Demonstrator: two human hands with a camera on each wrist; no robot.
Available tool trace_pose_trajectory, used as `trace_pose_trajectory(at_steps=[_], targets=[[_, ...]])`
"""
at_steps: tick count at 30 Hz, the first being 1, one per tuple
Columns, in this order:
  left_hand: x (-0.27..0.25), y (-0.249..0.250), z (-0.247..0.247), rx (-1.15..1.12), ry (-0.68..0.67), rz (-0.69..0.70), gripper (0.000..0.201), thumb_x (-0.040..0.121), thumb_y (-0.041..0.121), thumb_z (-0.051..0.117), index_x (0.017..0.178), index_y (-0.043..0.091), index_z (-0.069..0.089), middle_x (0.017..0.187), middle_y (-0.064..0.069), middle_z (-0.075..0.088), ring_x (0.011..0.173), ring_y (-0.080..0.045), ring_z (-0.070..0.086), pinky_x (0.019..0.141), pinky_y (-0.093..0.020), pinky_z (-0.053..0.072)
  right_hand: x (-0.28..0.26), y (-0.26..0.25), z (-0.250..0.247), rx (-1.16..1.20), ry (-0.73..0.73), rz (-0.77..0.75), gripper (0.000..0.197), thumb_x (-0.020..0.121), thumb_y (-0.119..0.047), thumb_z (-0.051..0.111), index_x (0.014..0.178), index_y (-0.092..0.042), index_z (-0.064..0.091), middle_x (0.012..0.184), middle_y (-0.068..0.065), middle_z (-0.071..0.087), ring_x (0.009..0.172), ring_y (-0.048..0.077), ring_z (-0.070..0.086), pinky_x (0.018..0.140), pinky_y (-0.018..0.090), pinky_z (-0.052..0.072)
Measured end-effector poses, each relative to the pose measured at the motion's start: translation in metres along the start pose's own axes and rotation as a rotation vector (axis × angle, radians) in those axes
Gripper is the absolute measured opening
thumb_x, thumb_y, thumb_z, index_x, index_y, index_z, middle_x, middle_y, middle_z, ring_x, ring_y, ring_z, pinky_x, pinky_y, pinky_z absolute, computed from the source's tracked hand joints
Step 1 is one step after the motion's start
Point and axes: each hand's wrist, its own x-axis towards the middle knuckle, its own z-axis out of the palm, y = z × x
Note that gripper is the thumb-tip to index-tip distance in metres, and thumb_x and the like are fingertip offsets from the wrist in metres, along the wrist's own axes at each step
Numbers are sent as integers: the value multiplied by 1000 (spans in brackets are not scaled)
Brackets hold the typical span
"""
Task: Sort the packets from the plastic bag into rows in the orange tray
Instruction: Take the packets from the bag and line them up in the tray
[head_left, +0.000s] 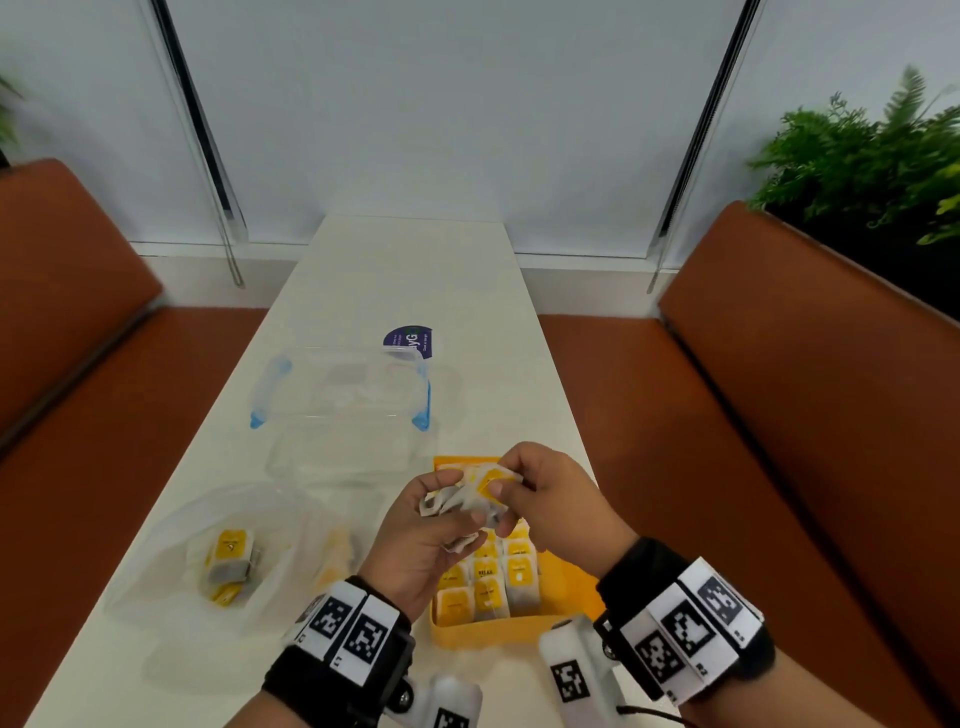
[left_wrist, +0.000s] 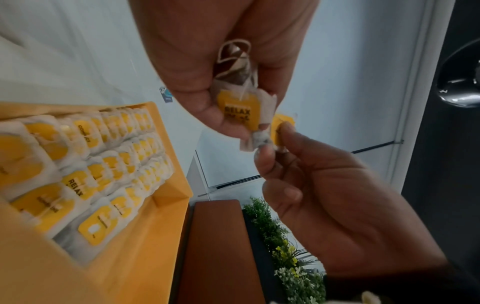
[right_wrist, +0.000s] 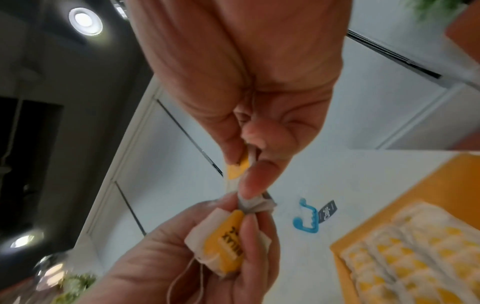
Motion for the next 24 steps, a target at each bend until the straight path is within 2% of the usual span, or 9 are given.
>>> trace_pose_trajectory(at_steps=[3,8,12,14,17,19,21,23,24], targets=[[1,0,3,1,-5,38,43,73,-25,54,94,13,56,85,-9,60,66,-23,60,53,-26,54,-1,4,-3,166,17,67,13,95,-8,51,83,-11,48,58,8,55,46,15,56,34,13,31],[3,-3,4,58,-7,2,42,74,-23,55,98,11,56,89,-11,57,65,-23,58,52,-24,55,0,9,-9,184,11,69,13,88,-4,62,83,-11,52,62,9,60,45,11,56,36,19,33],[5,-7,0,95,37,-54,38,77,-19,56,96,13,56,86,-9,58,67,-21,57,53,-23,54,3,12,-18,2,-14,37,22,82,-1,67,74,-16,54,58,3,59,45,3,56,44,18,40],[6,-7,-6,73,77,-79,35,78,-17,57,95,13,55,85,-9,58,69,-20,57,52,-22,54,9,19,-24,-247,4,27,22,81,-5,68,71,-17,53,63,-3,55,59,11,56,55,19,42],[7,-6,-17,22,124,-103,30,81,-14,56,95,13,55,83,-12,58,71,-21,58,52,-21,54,15,38,-20,-619,-206,113,12,85,-5,62,82,-13,53,78,-3,53,78,20,56,52,15,34],[7,-6,-22,1,138,-116,29,82,-12,55,96,13,54,82,-12,58,70,-21,59,52,-21,55,17,53,-8,-689,-400,213,9,88,-2,60,85,-11,58,102,10,64,86,24,66,52,16,39],[7,-8,-25,-14,143,-126,28,83,-11,55,96,13,54,80,-12,59,68,-20,60,53,-21,54,19,63,4,-787,-508,281,11,90,0,56,94,-9,61,117,16,64,96,28,67,60,23,48],[6,-10,-27,-18,147,-132,26,83,-9,55,97,13,54,77,-12,60,65,-19,61,53,-21,54,23,71,12,-918,-558,298,21,92,2,49,108,1,63,112,20,64,92,30,63,71,31,48],[6,-11,-27,-22,150,-134,25,84,-9,55,96,13,54,76,-12,60,66,-19,61,54,-22,54,25,73,16,-978,-580,291,20,92,3,47,102,1,63,99,20,63,83,29,57,70,30,45]])
